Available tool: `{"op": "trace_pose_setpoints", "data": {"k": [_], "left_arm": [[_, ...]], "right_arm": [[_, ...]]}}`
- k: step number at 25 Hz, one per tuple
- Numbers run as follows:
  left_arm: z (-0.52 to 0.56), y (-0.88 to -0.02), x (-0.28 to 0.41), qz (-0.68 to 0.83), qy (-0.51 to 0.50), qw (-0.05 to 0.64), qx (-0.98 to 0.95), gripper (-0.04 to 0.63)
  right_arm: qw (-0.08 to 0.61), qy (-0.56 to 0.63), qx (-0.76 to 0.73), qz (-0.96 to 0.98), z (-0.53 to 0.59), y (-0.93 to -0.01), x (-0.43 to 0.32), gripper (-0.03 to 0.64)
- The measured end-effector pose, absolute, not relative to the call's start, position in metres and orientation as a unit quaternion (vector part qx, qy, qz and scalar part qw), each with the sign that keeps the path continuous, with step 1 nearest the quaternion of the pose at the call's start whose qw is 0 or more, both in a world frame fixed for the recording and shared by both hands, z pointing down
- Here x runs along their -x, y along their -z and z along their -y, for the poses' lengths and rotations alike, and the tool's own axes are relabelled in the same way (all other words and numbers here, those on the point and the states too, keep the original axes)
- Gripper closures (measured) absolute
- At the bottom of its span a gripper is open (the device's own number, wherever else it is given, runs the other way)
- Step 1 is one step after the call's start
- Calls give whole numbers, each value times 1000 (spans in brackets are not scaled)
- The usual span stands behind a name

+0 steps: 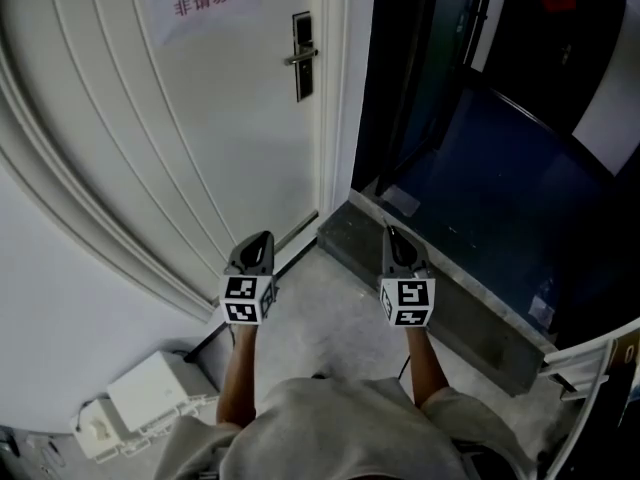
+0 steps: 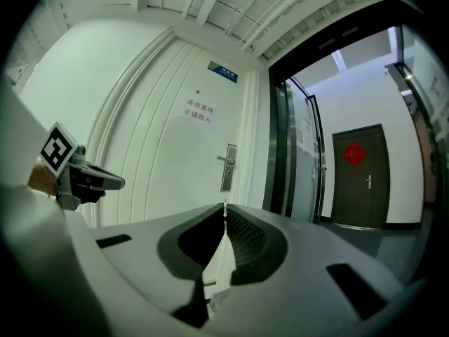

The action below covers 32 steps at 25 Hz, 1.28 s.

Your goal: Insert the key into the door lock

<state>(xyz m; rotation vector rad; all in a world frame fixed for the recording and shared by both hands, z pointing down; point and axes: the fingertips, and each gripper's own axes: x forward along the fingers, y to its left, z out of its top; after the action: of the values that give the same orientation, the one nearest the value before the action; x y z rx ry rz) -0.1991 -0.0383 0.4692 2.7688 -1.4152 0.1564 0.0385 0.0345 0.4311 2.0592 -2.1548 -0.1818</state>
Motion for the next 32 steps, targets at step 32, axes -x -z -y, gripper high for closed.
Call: {"op": "trace_pose_setpoints", "data": {"k": [32], "left_arm": [[374, -457, 29, 483, -74, 8, -873, 578]], "right_arm": [[77, 61, -654, 750, 306, -434, -204, 586]]}}
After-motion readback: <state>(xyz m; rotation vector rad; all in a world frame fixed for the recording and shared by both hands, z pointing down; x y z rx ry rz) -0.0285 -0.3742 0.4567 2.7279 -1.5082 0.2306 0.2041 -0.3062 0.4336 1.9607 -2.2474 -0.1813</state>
